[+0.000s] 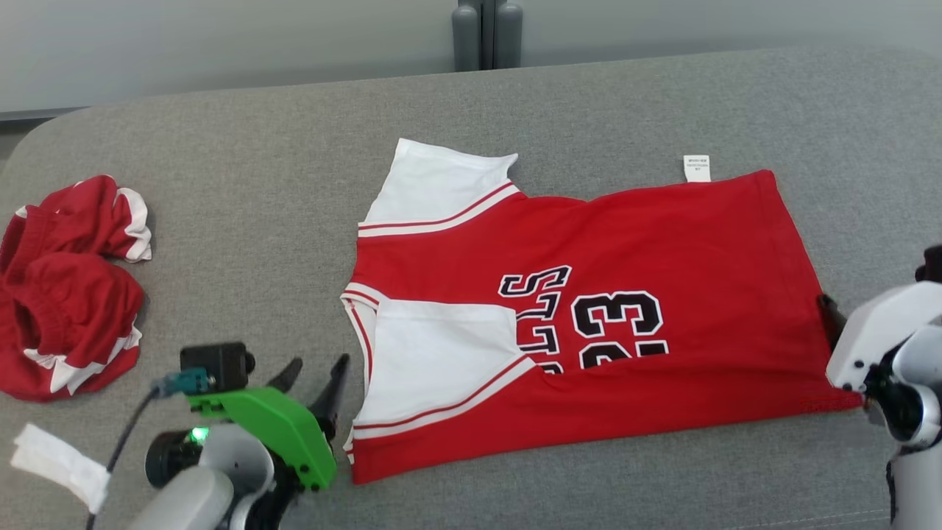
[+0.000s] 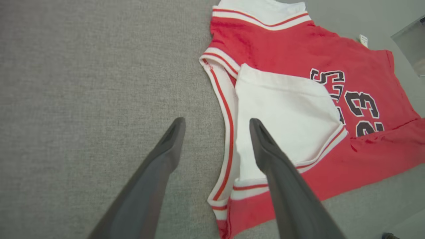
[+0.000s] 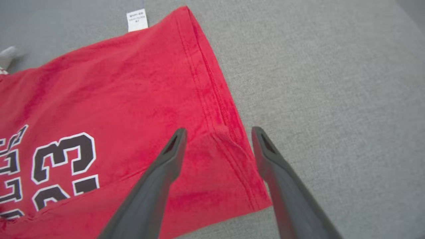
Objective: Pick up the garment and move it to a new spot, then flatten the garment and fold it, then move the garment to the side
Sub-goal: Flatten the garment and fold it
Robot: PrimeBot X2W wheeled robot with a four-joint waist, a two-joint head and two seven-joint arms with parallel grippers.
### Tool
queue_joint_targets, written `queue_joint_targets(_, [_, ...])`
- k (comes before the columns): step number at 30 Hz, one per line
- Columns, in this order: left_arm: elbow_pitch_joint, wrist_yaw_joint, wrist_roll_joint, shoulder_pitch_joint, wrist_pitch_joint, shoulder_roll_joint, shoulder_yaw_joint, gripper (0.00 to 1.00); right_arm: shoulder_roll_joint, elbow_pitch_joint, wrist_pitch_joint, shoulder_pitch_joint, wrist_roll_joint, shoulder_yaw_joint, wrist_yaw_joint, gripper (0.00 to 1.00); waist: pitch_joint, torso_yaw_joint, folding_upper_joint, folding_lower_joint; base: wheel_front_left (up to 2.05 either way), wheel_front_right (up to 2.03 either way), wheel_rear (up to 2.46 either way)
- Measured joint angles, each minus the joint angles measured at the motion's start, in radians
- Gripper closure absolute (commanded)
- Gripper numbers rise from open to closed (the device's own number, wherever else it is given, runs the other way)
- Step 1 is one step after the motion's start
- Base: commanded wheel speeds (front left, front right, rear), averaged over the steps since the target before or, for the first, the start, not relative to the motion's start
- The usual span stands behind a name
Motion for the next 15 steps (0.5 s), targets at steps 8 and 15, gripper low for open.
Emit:
queue_joint_targets(8, [0.147,-0.063,-0.007,-0.378,0.159,-0.027,0.020,0.00,-0.131,0.086,0.119,-0.334,0.022,0.197,0.000,0.00,0.085,-0.016,0.0000,0.0000,0.00,0.00,0.00])
queue_joint_targets(15, [0.342,-0.100,0.002,-0.643,0.213,-0.066,0.038,0.00,-0.166,0.270,0.116,-0.592,0.078,0.351,0.000,0.00,0.194,-0.042,0.0000,0.0000,0.00,0.00,0.00])
